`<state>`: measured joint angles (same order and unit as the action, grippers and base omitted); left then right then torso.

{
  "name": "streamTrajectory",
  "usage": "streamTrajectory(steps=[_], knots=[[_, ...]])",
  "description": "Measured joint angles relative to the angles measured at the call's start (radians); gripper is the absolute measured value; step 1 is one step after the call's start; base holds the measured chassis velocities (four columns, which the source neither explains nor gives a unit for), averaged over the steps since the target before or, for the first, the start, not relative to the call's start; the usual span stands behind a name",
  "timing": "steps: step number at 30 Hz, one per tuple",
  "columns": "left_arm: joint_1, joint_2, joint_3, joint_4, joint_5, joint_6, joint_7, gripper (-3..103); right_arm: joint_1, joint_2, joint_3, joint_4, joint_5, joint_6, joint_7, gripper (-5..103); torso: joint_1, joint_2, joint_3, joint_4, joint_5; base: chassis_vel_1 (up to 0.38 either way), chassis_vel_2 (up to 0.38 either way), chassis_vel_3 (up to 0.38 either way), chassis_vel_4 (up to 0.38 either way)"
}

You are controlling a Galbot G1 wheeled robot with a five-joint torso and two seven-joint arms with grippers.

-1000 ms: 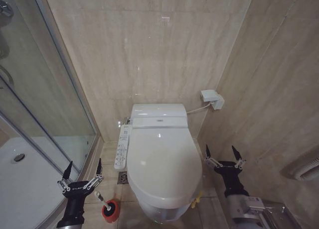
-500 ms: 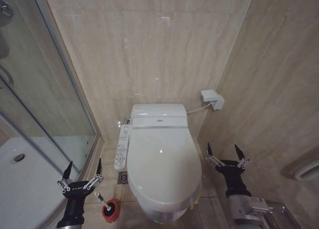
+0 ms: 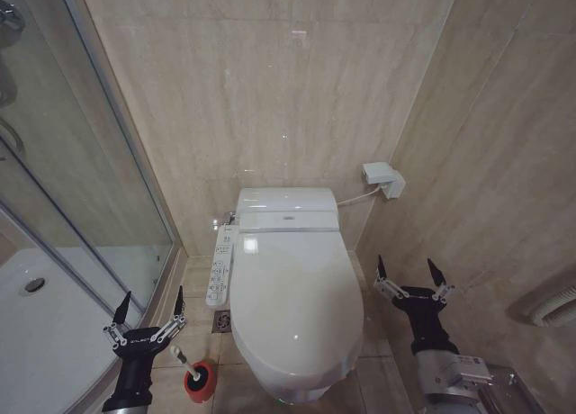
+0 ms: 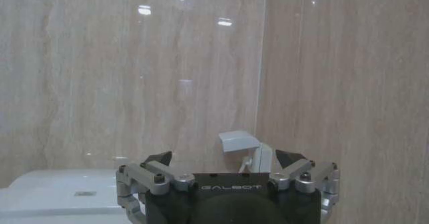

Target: Open the toilet lid, clean the toilet bowl with a toilet brush, close the toilet lid, and flush.

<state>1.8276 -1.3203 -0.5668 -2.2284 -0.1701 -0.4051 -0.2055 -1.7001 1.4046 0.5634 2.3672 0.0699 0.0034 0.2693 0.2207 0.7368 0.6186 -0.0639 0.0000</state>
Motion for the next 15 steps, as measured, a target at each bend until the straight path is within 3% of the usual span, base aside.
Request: streamTrajectory(steps=[15], knots=[[0.000, 0.000, 0.000, 0.000, 0.000, 0.000, 0.000, 100, 0.000, -0.001, 0.000, 0.000, 0.001, 0.001, -0.001, 100, 0.000, 0.000, 0.000, 0.0000, 0.0000, 0.000, 0.000, 0.000, 0.000]])
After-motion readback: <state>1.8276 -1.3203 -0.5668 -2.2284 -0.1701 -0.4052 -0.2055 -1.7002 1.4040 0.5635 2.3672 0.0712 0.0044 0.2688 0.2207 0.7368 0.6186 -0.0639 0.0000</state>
